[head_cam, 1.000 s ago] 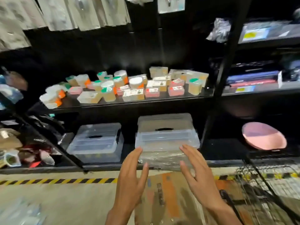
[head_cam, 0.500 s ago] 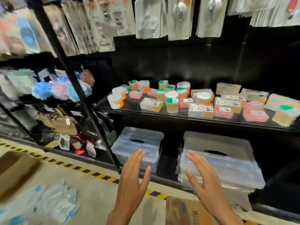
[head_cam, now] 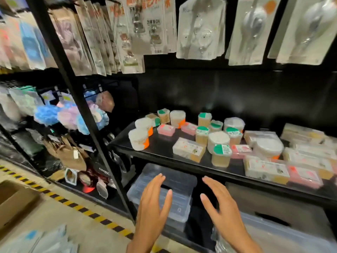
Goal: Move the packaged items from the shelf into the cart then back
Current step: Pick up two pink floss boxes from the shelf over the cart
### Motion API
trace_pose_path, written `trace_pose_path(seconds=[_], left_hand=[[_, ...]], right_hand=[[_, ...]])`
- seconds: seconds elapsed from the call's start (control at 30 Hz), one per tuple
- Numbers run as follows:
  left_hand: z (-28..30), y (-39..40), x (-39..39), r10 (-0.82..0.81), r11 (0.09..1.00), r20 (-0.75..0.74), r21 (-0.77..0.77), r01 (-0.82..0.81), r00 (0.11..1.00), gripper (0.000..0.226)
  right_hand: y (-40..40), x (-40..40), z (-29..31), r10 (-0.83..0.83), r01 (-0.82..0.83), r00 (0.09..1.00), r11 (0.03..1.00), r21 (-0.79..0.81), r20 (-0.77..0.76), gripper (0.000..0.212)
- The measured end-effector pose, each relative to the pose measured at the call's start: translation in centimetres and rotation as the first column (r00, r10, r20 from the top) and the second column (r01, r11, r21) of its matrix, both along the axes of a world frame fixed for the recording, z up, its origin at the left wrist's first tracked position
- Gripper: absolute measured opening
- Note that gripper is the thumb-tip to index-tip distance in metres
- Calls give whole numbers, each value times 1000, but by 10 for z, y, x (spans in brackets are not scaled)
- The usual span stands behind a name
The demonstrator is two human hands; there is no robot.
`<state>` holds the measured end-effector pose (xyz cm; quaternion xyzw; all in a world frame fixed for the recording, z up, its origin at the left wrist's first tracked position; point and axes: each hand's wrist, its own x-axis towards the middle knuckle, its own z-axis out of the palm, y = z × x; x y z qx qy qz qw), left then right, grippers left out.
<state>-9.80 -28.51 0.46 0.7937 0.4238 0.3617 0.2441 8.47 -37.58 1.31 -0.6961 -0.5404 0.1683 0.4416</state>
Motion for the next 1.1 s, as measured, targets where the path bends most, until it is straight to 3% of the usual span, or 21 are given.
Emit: trace_pose_path(seconds=[0.1,0.4,0.6,0.73,0.87,1.0,1.1], left_hand=[[13,49,19,10,1000,-18,23,-10,1000,50],[27,213,69,-3,1000,-83,20,4,997,46],[12,326,111,-11,999,-116,-37,7,993,36],[-4,368,138,54,981,-248,-167,-98,967,48],[-23,394,156,40,972,-491,-183,-148,870,67],[-33,403,164,80,973,-628,-118,-196,774,71],[-32,403,165,82,975,-635,-110,-195,768,69]], right_hand=[[51,15,12,4,-4,1000,1000,18,8,45],[197,49,25,-76,78,997,996,51,-34,39],[294,68,20,-188,187,982,982,33,20,39],[346,77,8,-276,277,961,961,-15,22,37],[374,83,6,-429,428,903,902,-47,-6,15],[396,95,-20,-542,539,838,803,-257,63,35],[406,99,-28,-603,612,785,716,-336,145,47]])
